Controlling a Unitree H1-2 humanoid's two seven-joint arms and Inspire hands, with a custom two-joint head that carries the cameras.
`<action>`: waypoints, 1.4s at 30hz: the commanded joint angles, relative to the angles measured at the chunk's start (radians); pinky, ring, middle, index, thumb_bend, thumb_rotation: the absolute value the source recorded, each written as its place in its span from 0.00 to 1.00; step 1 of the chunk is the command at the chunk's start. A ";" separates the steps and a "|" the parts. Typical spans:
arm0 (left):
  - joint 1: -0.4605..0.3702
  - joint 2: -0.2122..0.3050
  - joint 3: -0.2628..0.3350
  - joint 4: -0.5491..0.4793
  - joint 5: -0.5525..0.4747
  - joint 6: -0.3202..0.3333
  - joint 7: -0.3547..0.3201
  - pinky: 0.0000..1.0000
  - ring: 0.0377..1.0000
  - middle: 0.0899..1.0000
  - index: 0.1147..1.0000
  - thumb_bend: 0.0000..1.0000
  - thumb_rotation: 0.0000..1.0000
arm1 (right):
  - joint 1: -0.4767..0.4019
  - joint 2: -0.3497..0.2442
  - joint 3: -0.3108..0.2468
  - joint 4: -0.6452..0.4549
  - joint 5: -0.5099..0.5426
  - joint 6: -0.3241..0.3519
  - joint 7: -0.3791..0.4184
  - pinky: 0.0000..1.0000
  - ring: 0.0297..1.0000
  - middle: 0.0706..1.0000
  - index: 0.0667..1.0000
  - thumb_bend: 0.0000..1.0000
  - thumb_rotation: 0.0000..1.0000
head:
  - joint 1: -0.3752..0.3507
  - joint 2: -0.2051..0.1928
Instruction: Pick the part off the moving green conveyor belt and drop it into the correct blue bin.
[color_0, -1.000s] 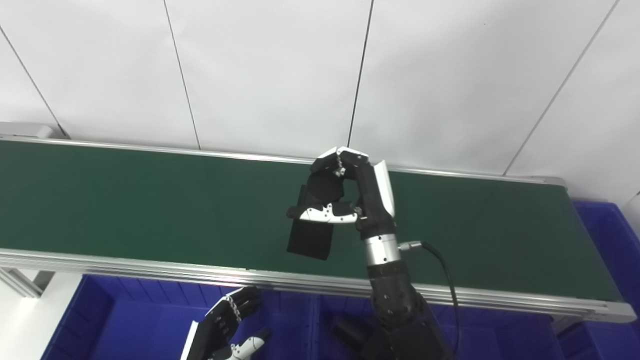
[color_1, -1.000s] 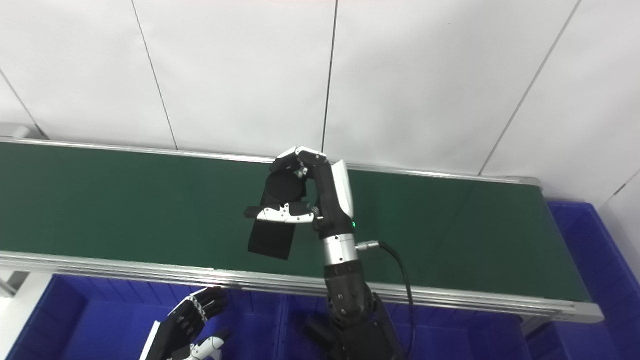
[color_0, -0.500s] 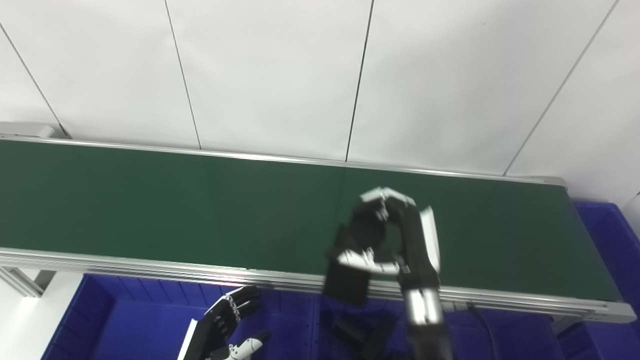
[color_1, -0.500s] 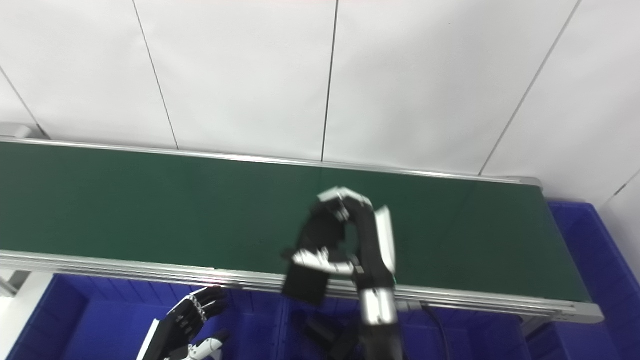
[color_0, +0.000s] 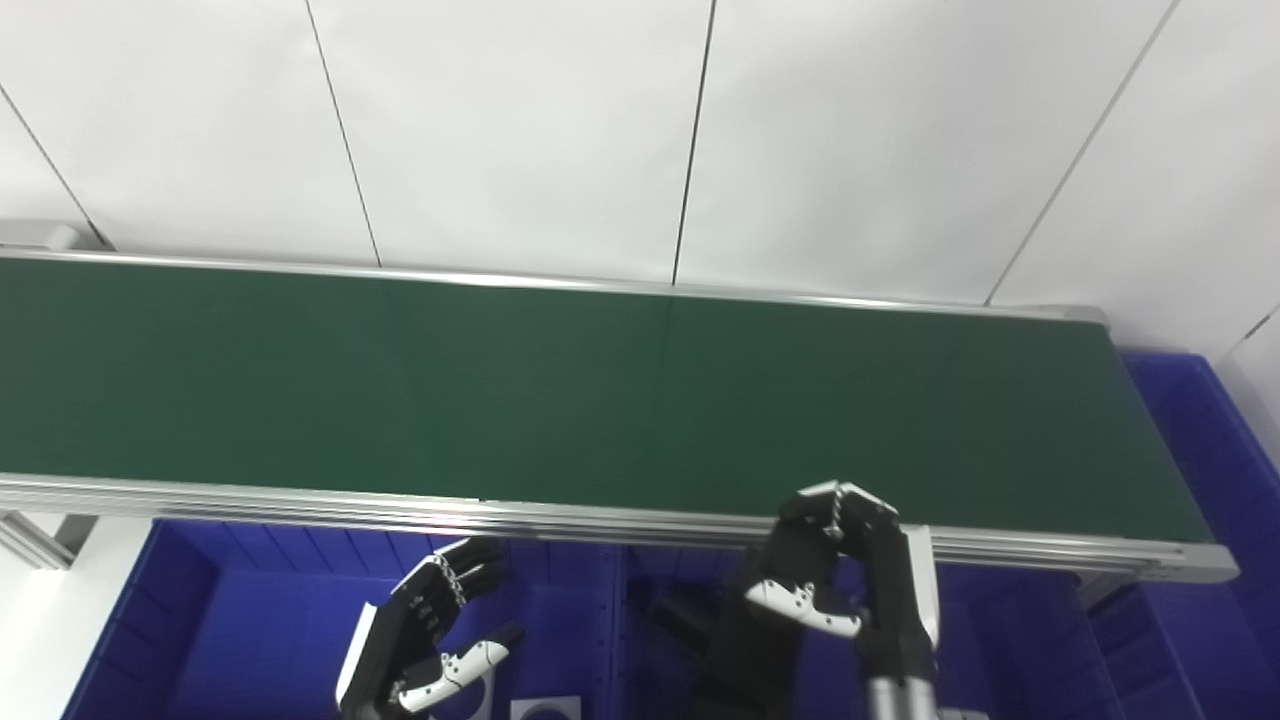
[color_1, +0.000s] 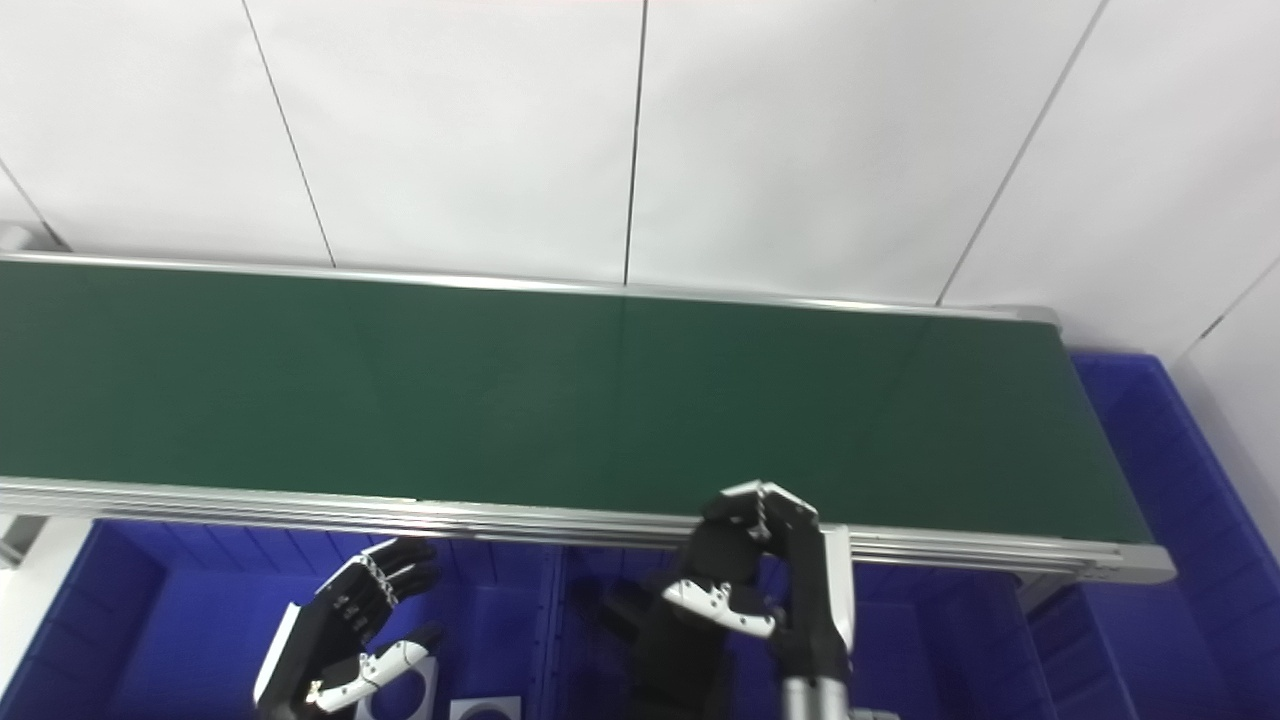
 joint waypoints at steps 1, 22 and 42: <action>-0.004 0.002 -0.012 -0.028 -0.011 -0.010 -0.013 0.76 0.70 0.71 0.68 0.58 0.00 | -0.003 0.005 -0.020 0.005 0.023 -0.041 -0.021 0.04 0.04 0.03 0.04 0.53 0.00 | 0.001 0.005; 0.000 0.016 -0.021 -0.059 -0.016 0.017 -0.006 0.77 0.70 0.70 0.67 0.57 0.00 | -0.071 0.037 -0.084 0.165 0.002 -0.042 -0.110 0.07 0.07 0.06 0.07 0.58 0.00 | 0.000 0.031; -0.015 0.020 -0.022 -0.043 -0.013 0.012 -0.006 0.75 0.70 0.71 0.67 0.57 0.00 | -0.007 -0.033 0.012 0.056 -0.041 0.059 0.029 0.92 0.99 1.00 1.00 0.96 0.58 | 0.006 0.026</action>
